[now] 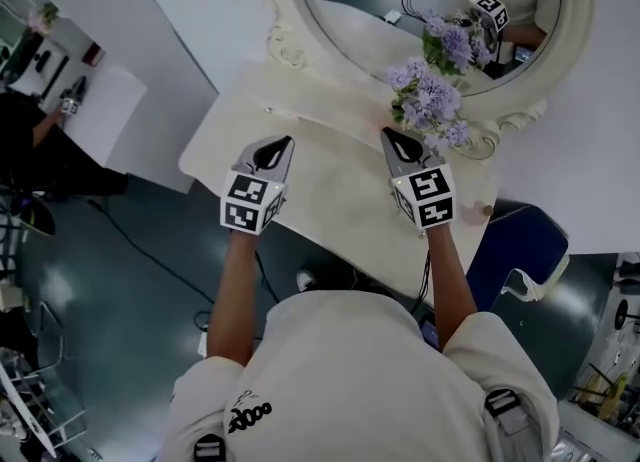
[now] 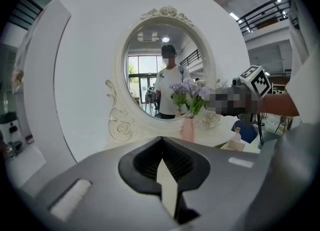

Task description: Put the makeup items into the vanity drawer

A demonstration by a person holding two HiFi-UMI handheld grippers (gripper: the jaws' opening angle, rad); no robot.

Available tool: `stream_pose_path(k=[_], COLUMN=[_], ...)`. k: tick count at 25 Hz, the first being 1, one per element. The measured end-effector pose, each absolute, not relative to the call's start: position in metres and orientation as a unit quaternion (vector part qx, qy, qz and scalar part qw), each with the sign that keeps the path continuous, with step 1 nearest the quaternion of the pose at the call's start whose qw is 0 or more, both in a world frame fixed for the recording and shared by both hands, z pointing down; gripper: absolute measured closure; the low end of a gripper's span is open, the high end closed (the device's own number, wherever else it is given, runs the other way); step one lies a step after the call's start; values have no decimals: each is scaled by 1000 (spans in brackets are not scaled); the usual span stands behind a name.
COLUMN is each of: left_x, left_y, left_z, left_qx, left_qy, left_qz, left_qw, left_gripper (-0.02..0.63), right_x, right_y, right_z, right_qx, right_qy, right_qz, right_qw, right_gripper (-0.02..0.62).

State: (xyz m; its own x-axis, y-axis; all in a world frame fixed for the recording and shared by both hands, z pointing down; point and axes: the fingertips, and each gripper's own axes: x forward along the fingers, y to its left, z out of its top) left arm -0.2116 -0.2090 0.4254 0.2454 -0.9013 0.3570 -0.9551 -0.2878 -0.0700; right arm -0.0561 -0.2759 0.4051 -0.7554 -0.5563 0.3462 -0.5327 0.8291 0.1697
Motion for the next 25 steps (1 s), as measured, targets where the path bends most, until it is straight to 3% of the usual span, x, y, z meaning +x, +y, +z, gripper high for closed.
stream_pose_path(k=[15,25], left_x=[-238,-230], left_y=[-188,-181], left_z=[266,248], left_qx=[779,785], left_qy=[-609,-601], left_qz=[120,104], left_qw=[-86,-108], left_gripper=[589,589], right_x=[-113,-114], right_y=[-249,-236], right_z=[246,224], right_qx=[250,261], right_qy=[-960,-952], right_qz=[-103,-147], right_qw=[68,66], right_gripper=[594,595])
